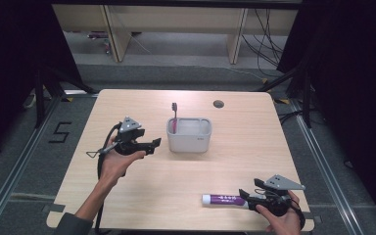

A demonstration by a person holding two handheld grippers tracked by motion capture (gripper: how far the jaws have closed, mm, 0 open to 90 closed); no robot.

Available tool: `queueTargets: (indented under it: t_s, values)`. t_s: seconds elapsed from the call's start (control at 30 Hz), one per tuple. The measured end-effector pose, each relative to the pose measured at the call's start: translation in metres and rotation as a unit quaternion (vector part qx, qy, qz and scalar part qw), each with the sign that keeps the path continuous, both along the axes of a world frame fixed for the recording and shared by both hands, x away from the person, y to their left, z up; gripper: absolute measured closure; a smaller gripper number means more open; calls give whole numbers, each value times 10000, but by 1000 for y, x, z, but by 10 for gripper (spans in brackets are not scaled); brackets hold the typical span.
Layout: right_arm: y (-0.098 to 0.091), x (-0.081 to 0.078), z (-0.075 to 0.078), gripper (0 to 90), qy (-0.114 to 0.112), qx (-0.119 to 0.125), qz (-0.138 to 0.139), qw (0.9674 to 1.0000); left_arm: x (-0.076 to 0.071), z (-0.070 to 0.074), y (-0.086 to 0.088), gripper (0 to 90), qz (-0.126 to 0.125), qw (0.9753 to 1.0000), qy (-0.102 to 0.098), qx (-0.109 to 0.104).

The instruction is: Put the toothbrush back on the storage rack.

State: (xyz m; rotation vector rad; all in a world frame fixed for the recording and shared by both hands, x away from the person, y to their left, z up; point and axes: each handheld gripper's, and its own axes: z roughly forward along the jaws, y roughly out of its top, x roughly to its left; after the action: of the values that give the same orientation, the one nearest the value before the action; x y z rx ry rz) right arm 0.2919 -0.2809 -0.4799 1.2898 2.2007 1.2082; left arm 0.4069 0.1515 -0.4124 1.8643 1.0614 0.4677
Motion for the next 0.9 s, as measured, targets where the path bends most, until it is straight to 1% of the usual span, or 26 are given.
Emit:
queueTargets:
  t_s: [0.03, 0.07, 0.1, 0.17, 0.2, 0.23, 0.27, 0.3, 0.33, 0.37, 0.43, 0.47, 0.5, 0.53, 0.57, 0.6, 0.63, 0.67, 0.73, 0.87, 0.9]
  values:
    - [0, 0, 0, 286, -15, -5, -8, 10000, -4, -1, 2, 265, -6, 10000, 26, -4]
    - [0, 0, 0, 286, -21, 48, -2, 10000, -8, -3, 4, 262, -44, 10000, 27, 3]
    - [0, 0, 1, 287, -19, 1, -2, 10000, -10, -4, 6, 257, -65, 9999, 55, 77]
    - [0, 0, 0, 288, -37, 27, 7, 10000, -16, -8, 8, 253, -76, 10000, 57, -22]
    - [0, 2, -1, 293, -162, -30, 14, 9999, -20, -9, 11, 252, -105, 9999, 84, 35]
    - [0, 2, -1, 293, -162, -30, 14, 9999, -22, -11, 11, 252, -93, 9999, 81, -42]
    - [0, 1, 0, 293, -171, -5, 54, 9998, -25, -12, 12, 250, -104, 9999, 106, -12]
    - [-1, 1, 1, 295, -228, -118, 56, 9997, -27, -13, 15, 248, -170, 9998, 111, 25]
    - [0, 2, 0, 299, -244, -122, 47, 9996, -31, -15, 15, 248, -123, 9999, 85, -38]
    - [0, 0, 2, 303, -182, -90, 73, 9998, -32, -16, 17, 248, -148, 9998, 107, -10]
    - [1, 0, 2, 316, -200, -98, 113, 9997, -40, -21, 22, 248, -179, 9998, 122, 53]
    - [1, 0, 2, 316, -200, -98, 113, 9997, -40, -21, 22, 248, -179, 9998, 122, 53]
    - [1, 0, 2, 320, -213, -77, 117, 9997, -43, -22, 24, 248, -164, 9997, 136, 114]
    - [1, 0, 2, 326, -203, -92, 151, 9996, -45, -24, 25, 251, -120, 9998, 123, 54]
    - [1, 0, 2, 326, -203, -92, 151, 9996, -47, -26, 27, 251, -108, 9999, 104, 48]
    - [2, 0, 3, 327, -205, -83, 142, 9997, -49, -27, 29, 251, -86, 9999, 132, 53]
    - [3, -2, 3, 333, -139, 8, 108, 9998, -52, -30, 34, 251, -45, 9999, 128, 72]
    - [3, -2, 3, 338, -117, -26, 112, 9999, -54, -32, 36, 251, -30, 9999, 130, 31]
    - [3, -2, 3, 342, -122, -34, 122, 9998, -56, -33, 38, 251, -4, 9999, 123, 54]
    - [3, -2, 3, 357, -151, -80, 144, 9998, -64, -42, 46, 251, 16, 9998, 181, 78]
    - [4, -2, 4, 368, -128, -65, 141, 9998, -66, -43, 47, 251, 48, 9998, 193, 101]
